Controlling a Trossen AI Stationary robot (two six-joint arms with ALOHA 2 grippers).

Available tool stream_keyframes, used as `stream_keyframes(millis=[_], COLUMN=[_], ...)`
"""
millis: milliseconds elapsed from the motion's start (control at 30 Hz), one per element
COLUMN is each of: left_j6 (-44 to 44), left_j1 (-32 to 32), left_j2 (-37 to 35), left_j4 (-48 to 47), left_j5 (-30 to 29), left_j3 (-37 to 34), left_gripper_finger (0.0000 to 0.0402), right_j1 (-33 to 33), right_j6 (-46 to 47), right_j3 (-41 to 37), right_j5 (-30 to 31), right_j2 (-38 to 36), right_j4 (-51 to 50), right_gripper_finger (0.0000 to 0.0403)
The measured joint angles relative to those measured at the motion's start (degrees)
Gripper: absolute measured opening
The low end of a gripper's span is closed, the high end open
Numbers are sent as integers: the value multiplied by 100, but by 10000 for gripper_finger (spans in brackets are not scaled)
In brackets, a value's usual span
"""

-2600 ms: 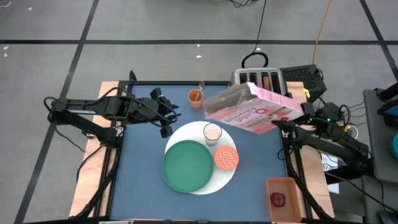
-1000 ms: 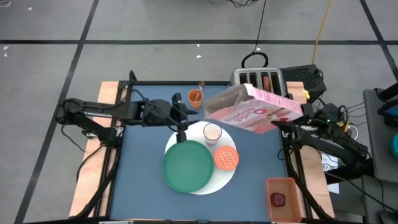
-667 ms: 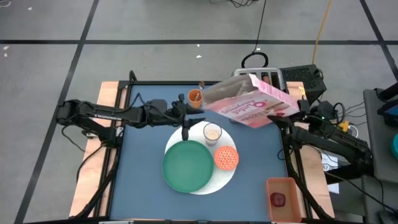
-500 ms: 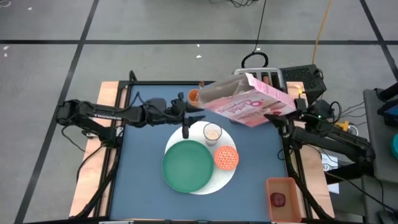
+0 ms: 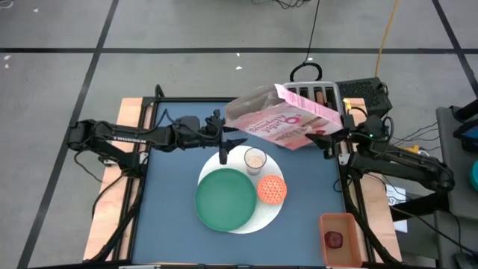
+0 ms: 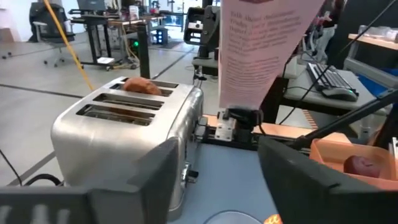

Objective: Arrange a breakfast setting
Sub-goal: Pour the cereal into the orange bowl

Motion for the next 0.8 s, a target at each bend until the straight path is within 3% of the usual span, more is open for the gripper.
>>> stream_keyframes(millis=[200, 333, 800], left_j6=[41, 132, 265], left_j1=[1, 0, 0], left_j2=[0, 0, 61], left_j4=[0, 3, 658], left_j5=[-40, -45, -53], left_j3=[0, 0, 8], left_gripper_finger=[339, 381, 392], right_j1=[1, 1, 3], right_j6=[1, 1, 154], right_j3=[0, 0, 2], right_j5=[0, 0, 77], right_j2=[153, 363, 1476], right_j4=[283, 613, 2867], right_gripper_finger=[233, 233, 233])
